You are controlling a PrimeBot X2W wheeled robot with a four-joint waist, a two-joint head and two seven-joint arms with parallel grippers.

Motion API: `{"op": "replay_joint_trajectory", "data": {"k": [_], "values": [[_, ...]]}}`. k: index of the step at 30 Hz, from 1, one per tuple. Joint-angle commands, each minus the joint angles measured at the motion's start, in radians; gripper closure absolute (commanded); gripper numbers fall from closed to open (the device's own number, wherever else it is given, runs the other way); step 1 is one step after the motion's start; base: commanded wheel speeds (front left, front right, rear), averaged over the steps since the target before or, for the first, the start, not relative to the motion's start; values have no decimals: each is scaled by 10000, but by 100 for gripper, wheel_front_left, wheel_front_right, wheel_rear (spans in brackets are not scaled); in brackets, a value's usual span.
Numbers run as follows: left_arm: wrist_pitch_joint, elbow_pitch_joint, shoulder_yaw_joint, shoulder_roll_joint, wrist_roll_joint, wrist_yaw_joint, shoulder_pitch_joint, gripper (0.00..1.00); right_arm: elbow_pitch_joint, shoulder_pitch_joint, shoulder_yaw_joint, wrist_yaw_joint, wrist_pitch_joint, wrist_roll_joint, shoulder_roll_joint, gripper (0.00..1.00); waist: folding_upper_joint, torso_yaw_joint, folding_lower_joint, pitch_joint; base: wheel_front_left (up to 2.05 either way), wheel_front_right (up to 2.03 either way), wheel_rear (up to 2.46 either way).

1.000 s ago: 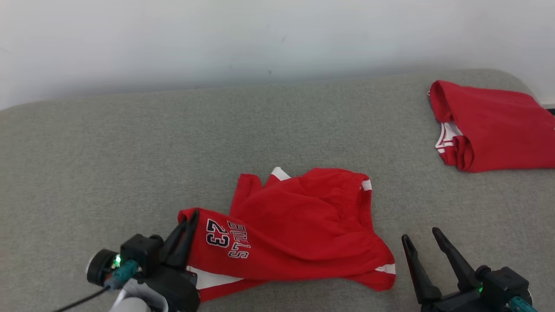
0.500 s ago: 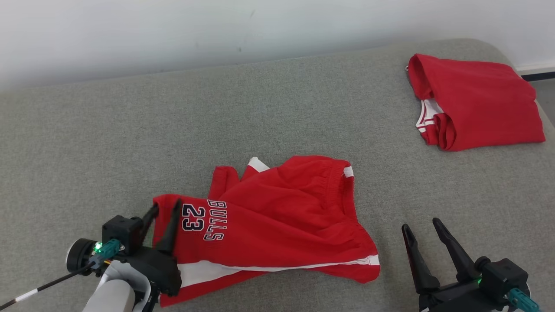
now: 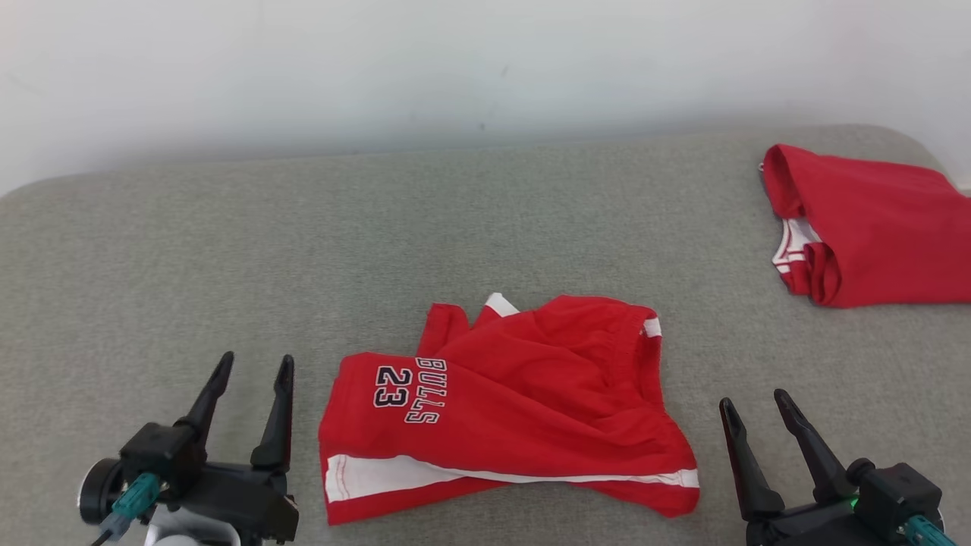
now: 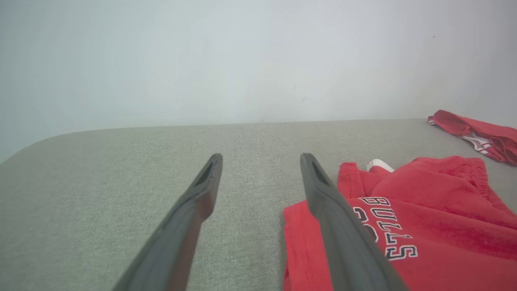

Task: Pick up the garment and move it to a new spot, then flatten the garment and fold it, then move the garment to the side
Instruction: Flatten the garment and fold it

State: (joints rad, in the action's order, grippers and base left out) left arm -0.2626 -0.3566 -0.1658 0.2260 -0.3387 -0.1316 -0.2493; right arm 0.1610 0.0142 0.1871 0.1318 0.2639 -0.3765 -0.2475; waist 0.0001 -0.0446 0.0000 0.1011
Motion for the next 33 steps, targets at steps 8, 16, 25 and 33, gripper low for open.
{"op": "replay_joint_trajectory", "data": {"k": [8, 16, 25, 33], "values": [[-29, 1477, 1120, -654, 934, 25, 1572, 0, -91, -392, -221, -27, 2, 101, 59, 0, -1, 590, 0, -603, 0, 0, 0], [-29, 2154, 1811, -1125, 1368, 30, 2652, 0, -124, -677, -380, -27, 2, 81, 26, 0, -1, 674, 0, -926, 0, 0, 0], [-29, 2564, 2272, -1525, 1554, 28, 3436, 0, -154, -1046, -536, -27, 2, 118, 81, 0, -1, 768, 0, -1072, 0, 0, 0], [-31, 2494, 2275, -1666, 1624, 25, 3493, 0, -132, -1134, -534, -27, 2, 120, 108, 0, -1, 778, 0, -1101, 0, 0, 0]]}}
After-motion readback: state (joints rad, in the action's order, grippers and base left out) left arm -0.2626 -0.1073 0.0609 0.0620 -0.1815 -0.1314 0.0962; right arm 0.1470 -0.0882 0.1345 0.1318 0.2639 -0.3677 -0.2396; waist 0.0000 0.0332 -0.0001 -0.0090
